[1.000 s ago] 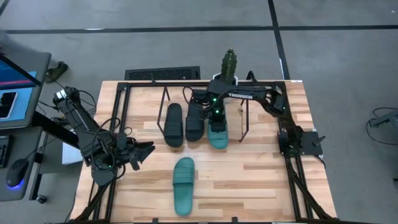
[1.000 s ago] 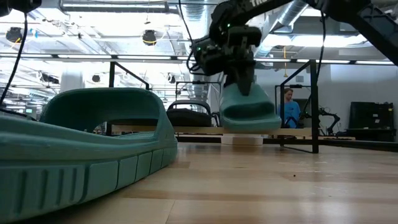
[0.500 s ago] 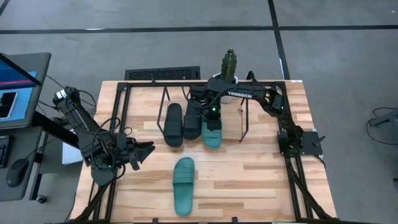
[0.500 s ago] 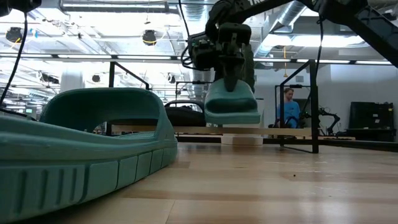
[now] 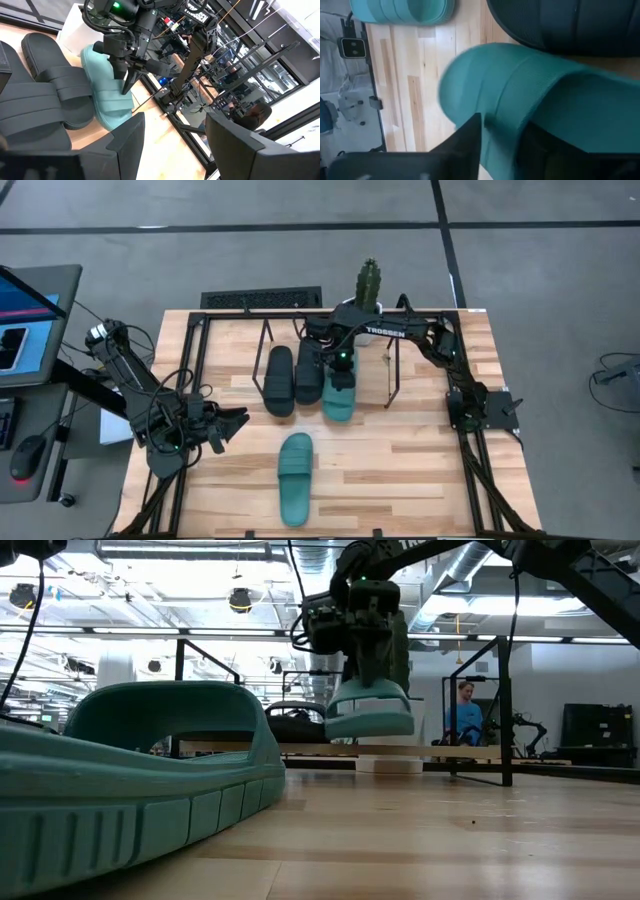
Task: Pick and place slides into the shelf
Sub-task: Put the right green slipper on the shelf, then put the green slipper on the shelf
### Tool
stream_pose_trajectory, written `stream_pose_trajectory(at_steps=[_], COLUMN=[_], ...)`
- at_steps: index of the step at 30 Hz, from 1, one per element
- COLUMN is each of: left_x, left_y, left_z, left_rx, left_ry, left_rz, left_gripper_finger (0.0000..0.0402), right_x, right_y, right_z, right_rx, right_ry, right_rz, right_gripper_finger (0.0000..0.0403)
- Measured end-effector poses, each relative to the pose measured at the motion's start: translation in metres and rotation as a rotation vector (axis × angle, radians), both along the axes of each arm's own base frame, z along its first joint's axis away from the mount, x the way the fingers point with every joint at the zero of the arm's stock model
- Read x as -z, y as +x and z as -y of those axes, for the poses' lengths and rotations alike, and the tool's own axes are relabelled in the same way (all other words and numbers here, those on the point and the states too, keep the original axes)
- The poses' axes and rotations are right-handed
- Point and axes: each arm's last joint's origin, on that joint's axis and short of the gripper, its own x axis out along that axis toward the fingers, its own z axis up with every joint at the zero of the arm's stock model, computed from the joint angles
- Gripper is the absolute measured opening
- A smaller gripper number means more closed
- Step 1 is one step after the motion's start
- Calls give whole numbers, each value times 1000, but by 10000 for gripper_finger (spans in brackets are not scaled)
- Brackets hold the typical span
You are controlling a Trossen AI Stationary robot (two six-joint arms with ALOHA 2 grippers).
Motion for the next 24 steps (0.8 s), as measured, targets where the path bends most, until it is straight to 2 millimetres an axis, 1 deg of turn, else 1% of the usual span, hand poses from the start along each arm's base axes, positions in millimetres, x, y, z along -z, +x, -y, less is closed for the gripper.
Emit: stream_pose_trajectory(at_steps=[5, 9, 13, 16, 19, 21, 24], left_x=[0, 0, 0, 0, 0, 0, 0], left_y=[0, 0, 0, 0, 0, 0, 0], left_z=[0, 0, 0, 0, 0, 0, 0], left_rx=[0, 0, 1, 1, 1, 2, 2], left_ry=[0, 1, 1, 1, 2, 8, 10], left_rz=[0, -1, -1, -1, -2, -5, -6], left_gripper_finger=[198, 198, 198, 198, 198, 198, 198], right_x=[0, 1, 1, 1, 1, -4, -16], right_y=[0, -1, -3, -5, -6, -8, -5], right_z=[0, 1, 4, 4, 5, 6, 9], right_rx=[1, 10, 11, 6, 4, 6, 17], right_ry=[-10, -61, -95, -134, -152, -155, -172], right_rz=[-7, -37, -53, -82, -101, -111, -74], right_gripper_finger=[142, 181, 209, 218, 217, 214, 210])
